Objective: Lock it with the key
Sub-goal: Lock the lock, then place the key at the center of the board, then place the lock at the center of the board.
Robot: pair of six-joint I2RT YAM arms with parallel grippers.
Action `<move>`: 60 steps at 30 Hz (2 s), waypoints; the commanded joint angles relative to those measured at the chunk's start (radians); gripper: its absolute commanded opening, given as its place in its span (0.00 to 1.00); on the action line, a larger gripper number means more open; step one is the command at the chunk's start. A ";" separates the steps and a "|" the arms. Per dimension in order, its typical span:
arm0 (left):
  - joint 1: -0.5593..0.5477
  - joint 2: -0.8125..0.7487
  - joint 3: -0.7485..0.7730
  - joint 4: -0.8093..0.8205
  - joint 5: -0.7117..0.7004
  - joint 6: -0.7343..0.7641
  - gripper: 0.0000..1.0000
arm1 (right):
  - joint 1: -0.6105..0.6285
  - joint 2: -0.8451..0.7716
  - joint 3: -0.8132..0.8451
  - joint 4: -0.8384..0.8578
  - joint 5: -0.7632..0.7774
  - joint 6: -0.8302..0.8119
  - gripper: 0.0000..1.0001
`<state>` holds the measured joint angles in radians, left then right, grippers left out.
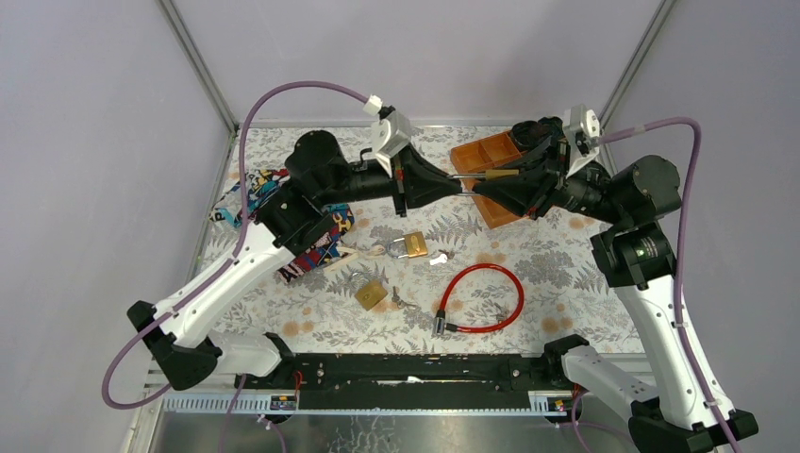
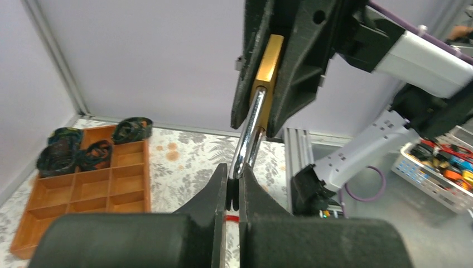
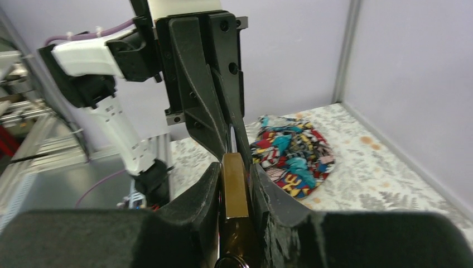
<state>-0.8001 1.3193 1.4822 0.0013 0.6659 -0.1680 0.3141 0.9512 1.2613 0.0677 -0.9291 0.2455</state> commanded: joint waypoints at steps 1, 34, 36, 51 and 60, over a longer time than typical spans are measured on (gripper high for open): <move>-0.176 0.006 -0.065 0.205 0.328 -0.061 0.00 | 0.060 0.130 -0.029 -0.009 0.010 0.087 0.00; 0.164 -0.211 -0.132 -0.366 0.246 0.402 0.00 | 0.056 -0.001 0.226 -0.983 0.217 -0.661 0.84; 0.164 -0.212 -0.132 -0.381 0.255 0.417 0.00 | 0.055 0.007 0.211 -0.944 0.154 -0.653 0.84; 0.163 -0.192 -0.113 -0.371 0.313 0.406 0.00 | 0.111 0.112 0.189 -0.868 0.114 -0.676 0.62; 0.163 -0.186 -0.090 -0.362 0.348 0.407 0.00 | 0.126 0.098 0.133 -0.887 0.060 -0.701 0.00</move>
<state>-0.6331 1.1465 1.3247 -0.4561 0.9325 0.2256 0.4320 1.0592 1.4246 -0.8303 -0.8326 -0.4313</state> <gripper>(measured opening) 0.097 0.057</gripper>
